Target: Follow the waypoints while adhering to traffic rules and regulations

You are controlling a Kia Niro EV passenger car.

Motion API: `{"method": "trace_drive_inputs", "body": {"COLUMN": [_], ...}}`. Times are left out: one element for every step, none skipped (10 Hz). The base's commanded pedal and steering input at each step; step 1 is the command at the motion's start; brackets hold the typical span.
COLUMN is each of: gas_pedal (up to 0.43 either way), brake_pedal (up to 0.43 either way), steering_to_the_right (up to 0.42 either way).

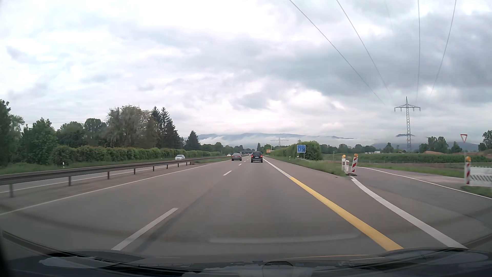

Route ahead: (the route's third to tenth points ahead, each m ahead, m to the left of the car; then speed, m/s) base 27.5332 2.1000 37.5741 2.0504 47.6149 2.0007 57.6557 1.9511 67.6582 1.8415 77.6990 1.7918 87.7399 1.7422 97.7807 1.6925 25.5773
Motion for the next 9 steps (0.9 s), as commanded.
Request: {"method": "trace_drive_inputs", "body": {"gas_pedal": [0.150, 0.150, 0.150, 0.150, 0.150, 0.150, 0.150, 0.150, 0.150], "brake_pedal": [0.000, 0.000, 0.000, 0.000, 0.000, 0.000, 0.000, 0.000, 0.000], "steering_to_the_right": [0.001, 0.001, 0.001, 0.001, 0.000, 0.001, 0.001, 0.001, 0.001]}}
